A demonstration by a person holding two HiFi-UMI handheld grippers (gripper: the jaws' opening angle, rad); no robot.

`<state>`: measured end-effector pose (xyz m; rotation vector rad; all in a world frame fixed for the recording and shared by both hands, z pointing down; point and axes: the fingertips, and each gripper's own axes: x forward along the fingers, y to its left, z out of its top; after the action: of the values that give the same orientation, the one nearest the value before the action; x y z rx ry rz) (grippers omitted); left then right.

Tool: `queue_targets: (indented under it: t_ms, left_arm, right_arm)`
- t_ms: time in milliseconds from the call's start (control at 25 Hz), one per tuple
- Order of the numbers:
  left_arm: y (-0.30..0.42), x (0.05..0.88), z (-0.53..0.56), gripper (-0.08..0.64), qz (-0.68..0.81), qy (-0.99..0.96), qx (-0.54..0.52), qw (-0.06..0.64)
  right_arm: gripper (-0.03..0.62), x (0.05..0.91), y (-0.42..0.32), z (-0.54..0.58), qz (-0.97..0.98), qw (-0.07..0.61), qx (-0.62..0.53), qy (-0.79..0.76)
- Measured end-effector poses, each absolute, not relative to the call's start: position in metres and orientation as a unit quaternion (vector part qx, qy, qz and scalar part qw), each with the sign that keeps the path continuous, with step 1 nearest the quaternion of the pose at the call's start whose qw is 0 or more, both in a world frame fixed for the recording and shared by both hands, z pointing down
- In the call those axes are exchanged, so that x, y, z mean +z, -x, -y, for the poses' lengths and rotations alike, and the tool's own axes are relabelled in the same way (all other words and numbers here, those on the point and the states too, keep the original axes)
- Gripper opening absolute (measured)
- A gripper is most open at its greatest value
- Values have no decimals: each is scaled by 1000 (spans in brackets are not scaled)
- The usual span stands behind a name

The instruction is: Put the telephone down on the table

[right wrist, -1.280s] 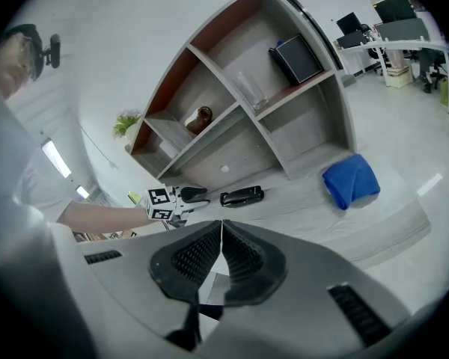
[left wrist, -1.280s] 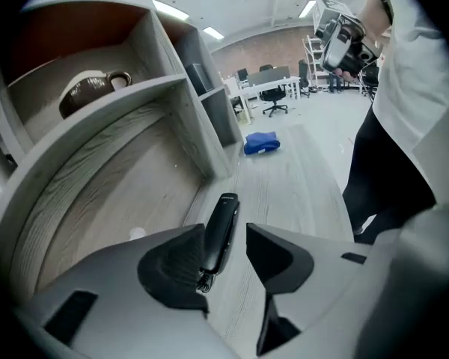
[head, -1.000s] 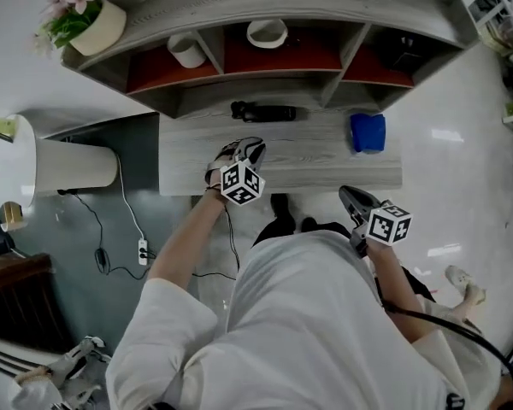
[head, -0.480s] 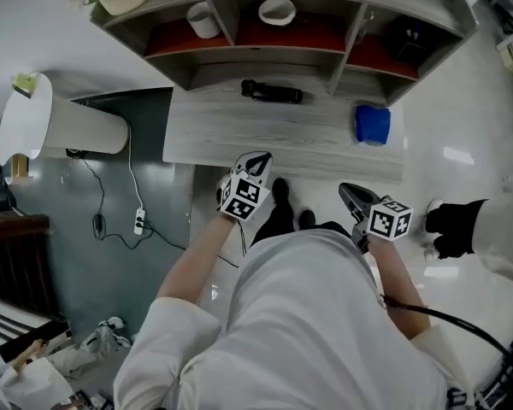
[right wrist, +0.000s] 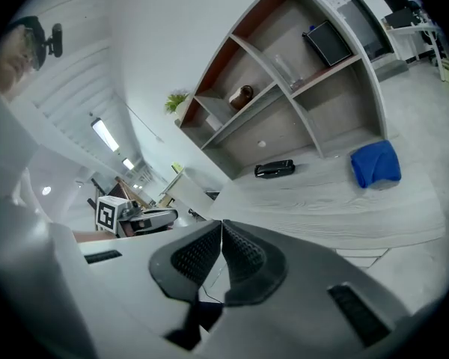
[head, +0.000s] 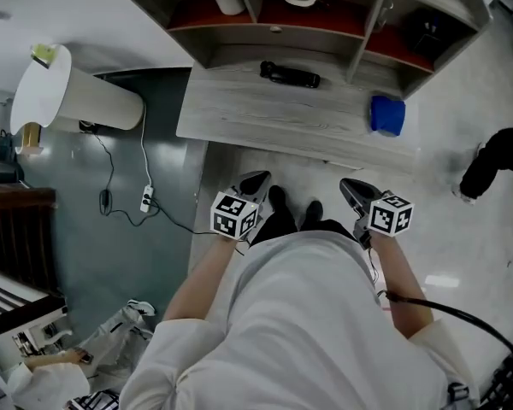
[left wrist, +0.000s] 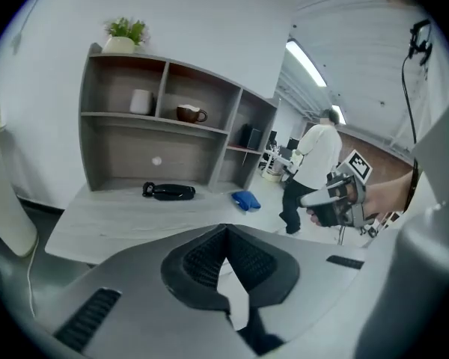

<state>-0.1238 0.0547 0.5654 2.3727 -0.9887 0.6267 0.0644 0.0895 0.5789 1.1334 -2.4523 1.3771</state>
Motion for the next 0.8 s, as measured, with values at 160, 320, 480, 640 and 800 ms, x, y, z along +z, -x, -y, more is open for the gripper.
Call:
queue_targets:
  t_ms: [160, 320, 480, 640, 800]
  left_arm:
    - [133, 549, -70, 9, 345, -872, 177, 298]
    - [143, 536, -74, 9, 342, -875, 141, 312]
    - [151, 529, -66, 9, 338, -876, 128, 319]
    - [155, 526, -64, 9, 328, -879, 128, 322]
    - [157, 524, -59, 9, 320, -880, 123, 330]
  right_arm:
    - [18, 566, -51, -96, 816, 48, 434, -378]
    - [17, 555, -43, -98, 812, 27, 425, -400]
    - [17, 544, -31, -101, 809, 1, 423, -409]
    - [17, 539, -23, -104, 806, -5, 421, -416]
    - [17, 536, -22, -100, 802, -12, 421, -423]
